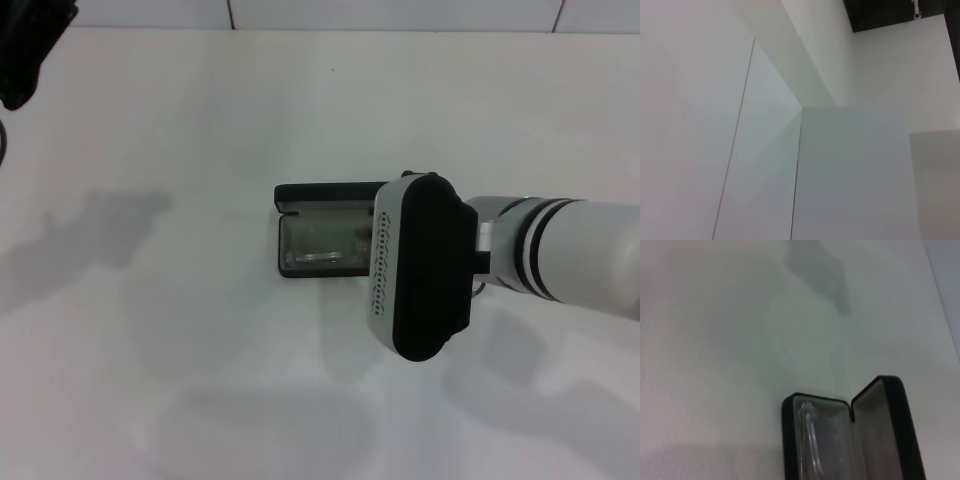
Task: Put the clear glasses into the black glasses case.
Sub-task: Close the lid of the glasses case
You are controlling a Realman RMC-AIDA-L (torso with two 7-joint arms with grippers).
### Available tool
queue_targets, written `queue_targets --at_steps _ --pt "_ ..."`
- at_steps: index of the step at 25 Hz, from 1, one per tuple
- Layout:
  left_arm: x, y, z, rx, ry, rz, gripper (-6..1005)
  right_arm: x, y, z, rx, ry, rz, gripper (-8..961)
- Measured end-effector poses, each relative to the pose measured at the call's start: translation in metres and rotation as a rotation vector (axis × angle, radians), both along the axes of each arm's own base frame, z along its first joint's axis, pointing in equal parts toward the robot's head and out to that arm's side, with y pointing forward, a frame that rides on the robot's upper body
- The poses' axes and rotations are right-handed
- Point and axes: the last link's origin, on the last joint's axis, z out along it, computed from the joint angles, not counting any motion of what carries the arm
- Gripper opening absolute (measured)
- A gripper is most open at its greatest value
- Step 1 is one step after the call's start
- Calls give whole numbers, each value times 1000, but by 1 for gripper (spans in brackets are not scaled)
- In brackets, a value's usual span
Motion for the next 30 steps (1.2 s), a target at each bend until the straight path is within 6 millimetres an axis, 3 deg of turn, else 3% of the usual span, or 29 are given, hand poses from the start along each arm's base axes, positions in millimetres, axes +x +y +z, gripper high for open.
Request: queue_targets --at_steps 8,15,20,21,22,23,25,27,30 --pt "-2 -1 1 8 9 2 73 -16 -14 12 -2 115 -5 164" --pt "-7 -3 1 -7 43 11 73 -33 -25 48 -20 319 -98 163" --pt "-4 0 -1 -20 67 -3 76 -34 -26 95 -34 470 -231 163" --pt "-4 0 -3 -27 79 -7 76 -32 -25 107 -42 510 -255 163" --pt "-3 0 -4 -33 90 -10 77 -28 -23 132 -71 615 -297 163" --pt "-3 0 -6 -44 107 -15 77 -28 -23 132 -71 615 -297 163" --pt "0 2 -12 -64 134 -26 78 -22 -22 158 -89 718 -320 163" --pt "7 9 -20 -83 160 -36 79 0 -17 201 -51 829 -338 162" --pt "19 23 -35 -116 216 -42 80 34 -12 241 39 905 -389 160"
